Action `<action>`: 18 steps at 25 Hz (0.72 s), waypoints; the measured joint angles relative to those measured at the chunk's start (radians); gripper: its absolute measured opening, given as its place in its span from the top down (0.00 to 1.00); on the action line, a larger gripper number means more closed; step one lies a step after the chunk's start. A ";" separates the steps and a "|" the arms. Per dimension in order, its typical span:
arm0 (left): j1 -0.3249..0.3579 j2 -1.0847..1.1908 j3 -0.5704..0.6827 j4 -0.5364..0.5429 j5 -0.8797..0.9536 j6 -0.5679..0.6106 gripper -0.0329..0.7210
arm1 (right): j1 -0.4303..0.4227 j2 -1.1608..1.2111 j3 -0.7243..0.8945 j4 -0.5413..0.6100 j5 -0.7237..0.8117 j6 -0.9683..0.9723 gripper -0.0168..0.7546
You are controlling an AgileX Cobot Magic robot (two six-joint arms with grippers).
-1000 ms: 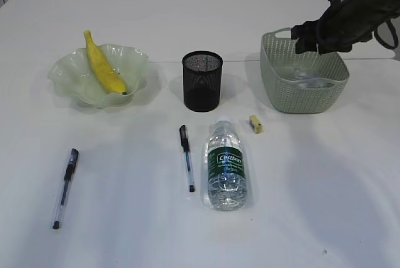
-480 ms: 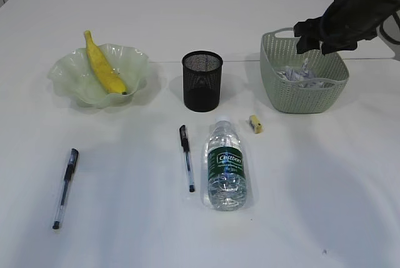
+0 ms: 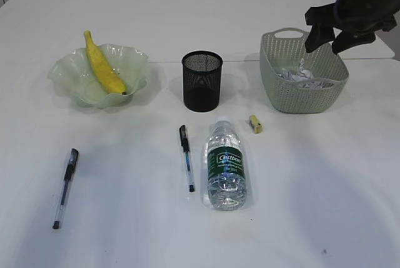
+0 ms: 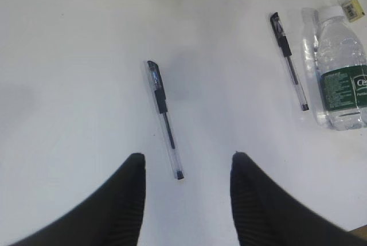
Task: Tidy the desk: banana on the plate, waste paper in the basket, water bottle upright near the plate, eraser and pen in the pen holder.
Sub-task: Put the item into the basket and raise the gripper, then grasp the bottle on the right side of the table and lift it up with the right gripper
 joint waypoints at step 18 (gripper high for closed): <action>0.000 0.000 0.000 0.000 0.023 0.000 0.51 | 0.012 -0.289 0.061 0.024 0.265 0.094 0.40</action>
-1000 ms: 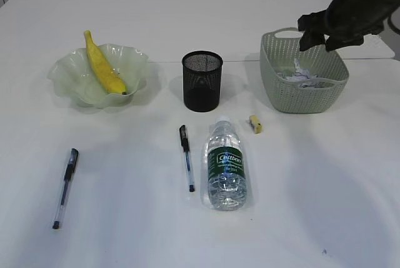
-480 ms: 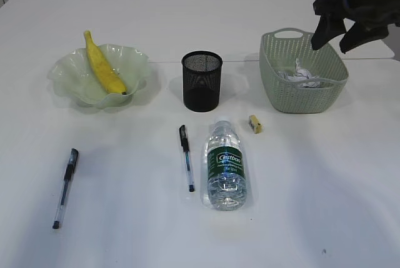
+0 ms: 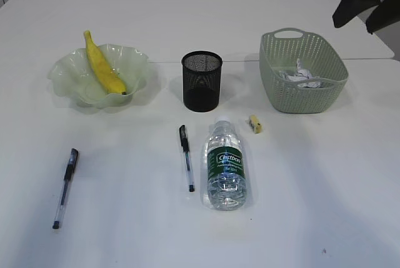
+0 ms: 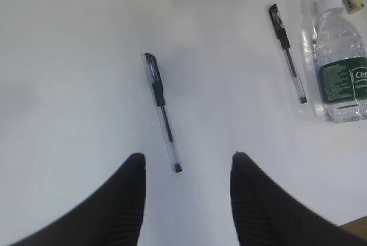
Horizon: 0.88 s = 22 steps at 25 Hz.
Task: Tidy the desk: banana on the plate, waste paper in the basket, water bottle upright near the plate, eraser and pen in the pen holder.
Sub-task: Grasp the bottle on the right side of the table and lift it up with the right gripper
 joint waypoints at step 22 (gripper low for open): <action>0.000 0.000 0.000 0.008 0.011 0.000 0.51 | 0.346 -0.100 0.251 -0.081 -0.114 0.220 0.40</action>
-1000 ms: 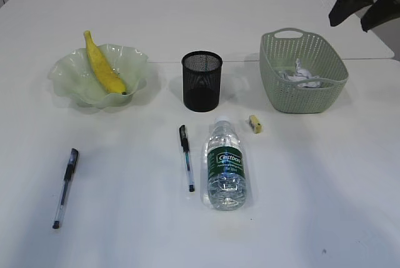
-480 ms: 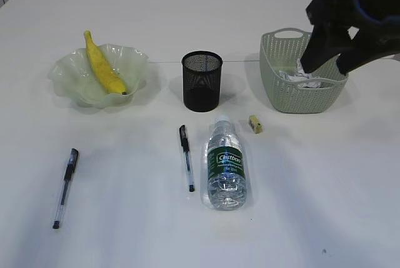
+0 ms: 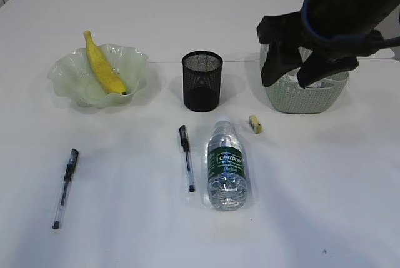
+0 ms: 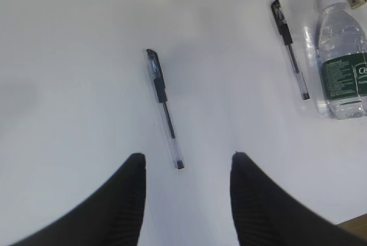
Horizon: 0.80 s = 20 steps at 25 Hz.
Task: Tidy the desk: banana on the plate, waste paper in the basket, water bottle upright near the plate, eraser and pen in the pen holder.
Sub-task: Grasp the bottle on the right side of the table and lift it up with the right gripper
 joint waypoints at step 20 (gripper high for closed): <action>0.000 0.000 0.000 0.010 -0.010 0.000 0.51 | 0.000 0.471 -0.371 -0.011 0.072 0.089 0.40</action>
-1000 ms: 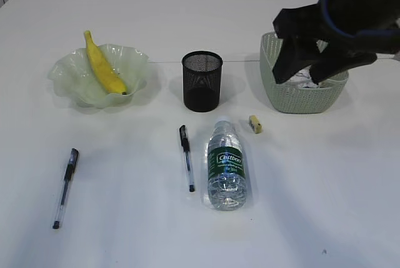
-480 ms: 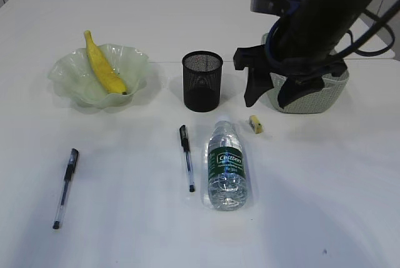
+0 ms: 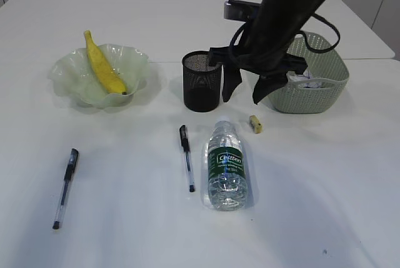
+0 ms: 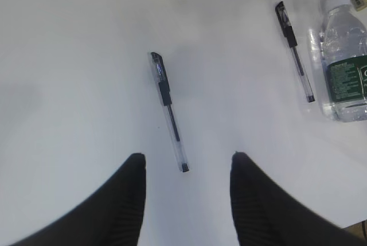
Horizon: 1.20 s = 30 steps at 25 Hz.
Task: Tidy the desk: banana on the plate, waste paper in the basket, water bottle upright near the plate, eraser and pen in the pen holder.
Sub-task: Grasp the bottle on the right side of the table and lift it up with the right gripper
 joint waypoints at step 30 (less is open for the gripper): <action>0.000 0.000 0.000 0.002 -0.050 0.000 0.51 | 0.067 0.178 -0.127 -0.029 0.090 0.089 0.24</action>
